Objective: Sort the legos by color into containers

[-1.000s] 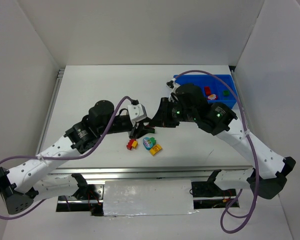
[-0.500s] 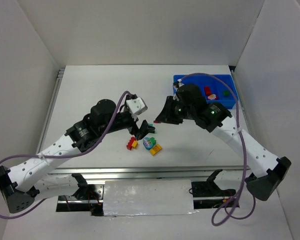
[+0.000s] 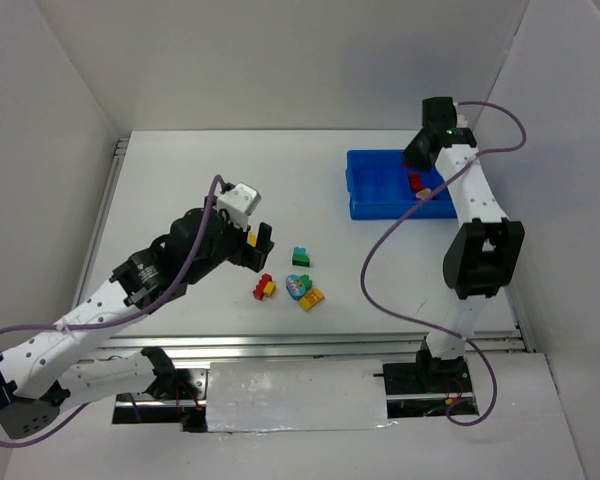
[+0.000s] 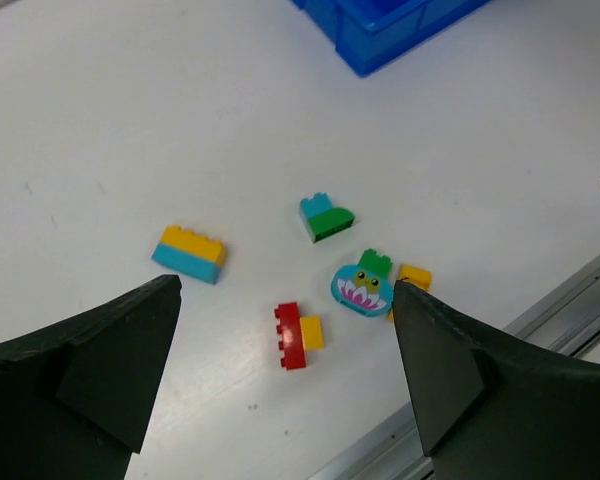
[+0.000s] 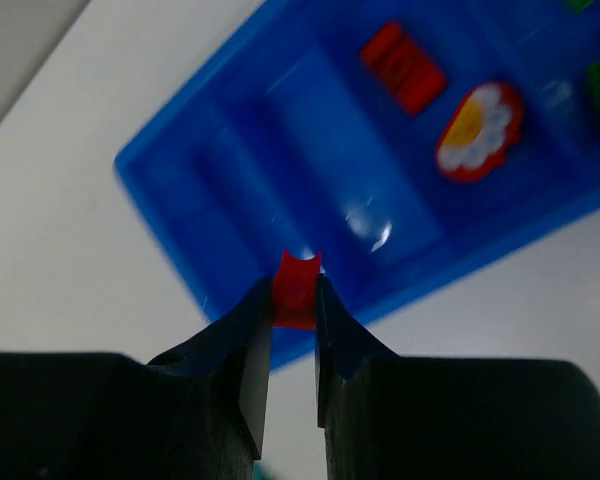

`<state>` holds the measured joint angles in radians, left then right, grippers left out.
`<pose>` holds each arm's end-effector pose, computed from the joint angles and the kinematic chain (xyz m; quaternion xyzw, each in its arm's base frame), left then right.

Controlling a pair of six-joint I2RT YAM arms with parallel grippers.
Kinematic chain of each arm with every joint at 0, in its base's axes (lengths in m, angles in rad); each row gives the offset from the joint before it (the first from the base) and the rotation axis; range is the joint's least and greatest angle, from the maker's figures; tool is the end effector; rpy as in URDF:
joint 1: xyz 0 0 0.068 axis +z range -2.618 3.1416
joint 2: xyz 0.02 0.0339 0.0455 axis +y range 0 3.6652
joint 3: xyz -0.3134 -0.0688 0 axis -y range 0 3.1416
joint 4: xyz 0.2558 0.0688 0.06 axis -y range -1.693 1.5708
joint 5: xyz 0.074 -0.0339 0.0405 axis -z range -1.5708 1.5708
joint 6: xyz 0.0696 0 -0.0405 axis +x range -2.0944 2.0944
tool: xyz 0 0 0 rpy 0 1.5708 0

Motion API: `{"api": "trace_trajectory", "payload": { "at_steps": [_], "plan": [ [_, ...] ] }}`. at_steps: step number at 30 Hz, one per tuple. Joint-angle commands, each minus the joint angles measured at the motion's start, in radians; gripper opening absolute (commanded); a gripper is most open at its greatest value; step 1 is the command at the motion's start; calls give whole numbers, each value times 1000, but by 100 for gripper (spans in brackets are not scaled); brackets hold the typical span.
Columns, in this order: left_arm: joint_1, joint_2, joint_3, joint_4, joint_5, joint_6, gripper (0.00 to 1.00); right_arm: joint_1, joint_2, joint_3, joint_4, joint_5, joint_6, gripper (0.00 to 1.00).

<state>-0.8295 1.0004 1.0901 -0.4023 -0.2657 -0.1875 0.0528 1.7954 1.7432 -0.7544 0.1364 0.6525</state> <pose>0.1718 -0.1606 0.4165 0.1789 0.7851 -0.1904 0.5616 0.4472 0.0142 0.3624 0.2977 0.8769 0.0691 0.3709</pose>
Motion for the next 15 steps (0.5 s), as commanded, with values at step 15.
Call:
{"api": "trace_trajectory", "payload": {
  "at_steps": [15],
  "plan": [
    [18,-189,-78,-286,-178,-325,99,-182,341,397,-140,-3,-86,34]
  ]
}}
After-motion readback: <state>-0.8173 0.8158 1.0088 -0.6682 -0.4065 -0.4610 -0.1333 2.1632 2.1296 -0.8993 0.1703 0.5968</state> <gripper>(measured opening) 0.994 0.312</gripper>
